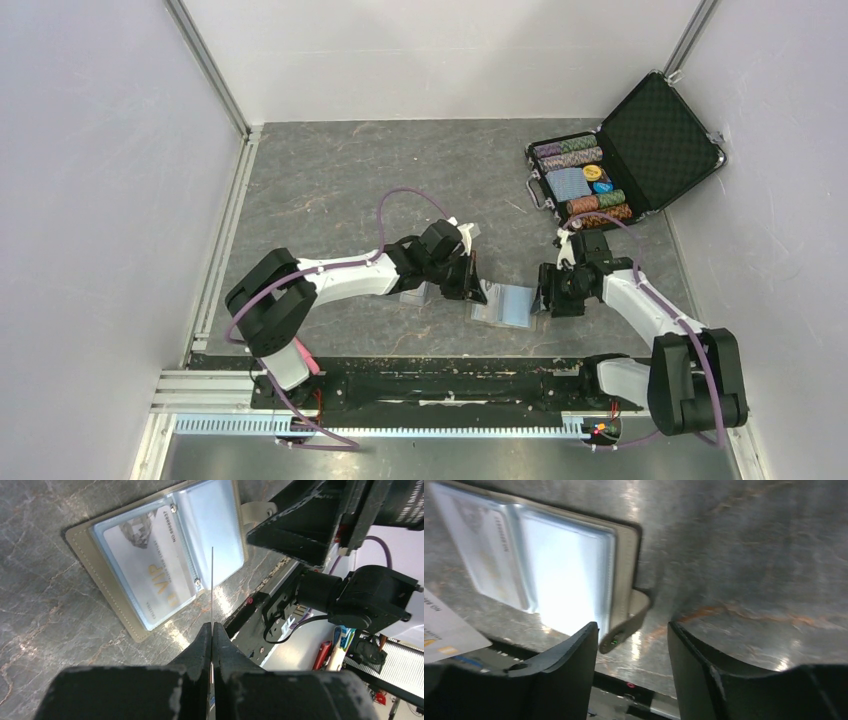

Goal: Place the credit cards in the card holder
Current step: Insert the credit card into the card holder.

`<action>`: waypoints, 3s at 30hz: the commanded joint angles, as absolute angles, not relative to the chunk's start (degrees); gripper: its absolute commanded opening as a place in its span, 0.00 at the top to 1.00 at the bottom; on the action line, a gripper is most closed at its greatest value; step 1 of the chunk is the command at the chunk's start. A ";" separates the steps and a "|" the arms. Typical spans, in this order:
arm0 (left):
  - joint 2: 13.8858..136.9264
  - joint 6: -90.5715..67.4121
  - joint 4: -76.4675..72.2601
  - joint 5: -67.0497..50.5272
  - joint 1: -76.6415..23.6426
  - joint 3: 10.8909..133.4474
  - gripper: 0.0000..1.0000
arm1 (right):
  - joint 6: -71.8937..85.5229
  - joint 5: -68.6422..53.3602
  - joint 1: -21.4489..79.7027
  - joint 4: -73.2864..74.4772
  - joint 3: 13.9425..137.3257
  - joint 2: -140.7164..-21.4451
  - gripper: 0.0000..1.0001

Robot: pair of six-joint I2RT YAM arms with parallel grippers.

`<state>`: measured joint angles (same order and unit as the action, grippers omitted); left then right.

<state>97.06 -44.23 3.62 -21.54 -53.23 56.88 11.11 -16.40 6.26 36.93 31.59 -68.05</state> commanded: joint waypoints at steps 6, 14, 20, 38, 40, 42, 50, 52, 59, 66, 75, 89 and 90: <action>96.85 -47.83 -1.49 -20.49 -53.17 55.77 0.98 | 13.58 -27.99 7.30 28.01 29.40 -73.02 0.53; 98.10 -47.10 -1.37 -21.38 -51.11 54.88 0.98 | 12.89 -29.66 7.82 27.22 30.14 -75.05 0.61; 99.97 -46.70 -2.31 -22.65 -50.11 54.66 0.98 | 12.84 -29.91 7.82 26.54 28.59 -74.58 0.64; 103.29 -47.25 -4.92 -25.14 -49.11 55.64 0.98 | 11.95 -29.80 7.80 27.08 28.30 -74.36 0.72; 102.77 -47.62 -4.97 -24.97 -48.74 55.47 0.98 | 11.90 -29.80 7.78 27.08 28.30 -74.44 0.74; 102.45 -48.22 -5.27 -24.99 -48.37 55.08 0.98 | 11.95 -29.65 7.78 27.09 28.23 -74.58 0.75; 101.17 -50.57 -7.42 -25.66 -46.68 52.96 0.98 | 11.87 -29.27 7.78 27.23 28.04 -74.89 0.83; 101.41 -51.08 -8.02 -26.01 -46.58 52.75 0.98 | 11.79 -29.27 7.80 27.29 28.12 -75.02 0.83; 100.67 -51.90 -8.51 -26.30 -46.37 52.70 0.98 | 11.56 -29.36 7.80 27.35 28.39 -75.38 0.86; 98.80 -52.21 -8.31 -25.43 -45.86 52.32 0.98 | 11.40 -29.36 7.80 27.33 28.31 -75.48 0.89; 101.01 -51.79 -8.61 -25.07 -45.88 51.71 0.98 | 11.22 -29.38 7.82 27.38 28.29 -75.58 0.90; 103.89 -53.99 -13.67 -28.34 -46.01 50.80 0.98 | 10.81 -29.44 7.82 27.34 28.21 -75.95 0.91; 103.80 -54.22 -14.01 -28.46 -45.97 50.75 0.98 | 10.81 -29.50 7.82 27.36 28.22 -76.00 0.91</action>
